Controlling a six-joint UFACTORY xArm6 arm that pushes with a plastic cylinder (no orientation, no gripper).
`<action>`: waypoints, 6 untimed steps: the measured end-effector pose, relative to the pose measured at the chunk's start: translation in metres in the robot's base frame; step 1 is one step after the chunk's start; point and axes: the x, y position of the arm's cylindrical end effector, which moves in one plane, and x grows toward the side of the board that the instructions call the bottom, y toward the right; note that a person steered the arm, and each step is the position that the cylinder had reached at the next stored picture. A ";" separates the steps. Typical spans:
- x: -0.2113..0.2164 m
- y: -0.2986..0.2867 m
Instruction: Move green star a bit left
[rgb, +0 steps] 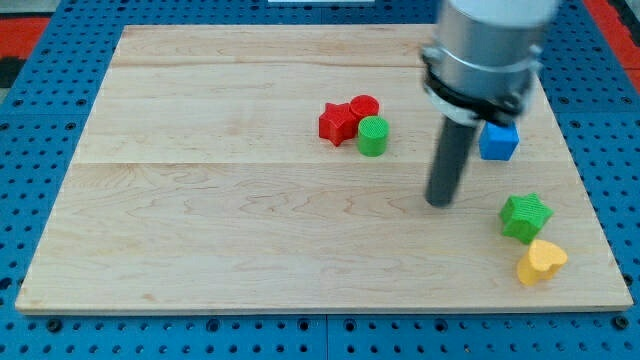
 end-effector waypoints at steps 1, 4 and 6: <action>-0.002 0.069; -0.071 0.125; -0.044 0.202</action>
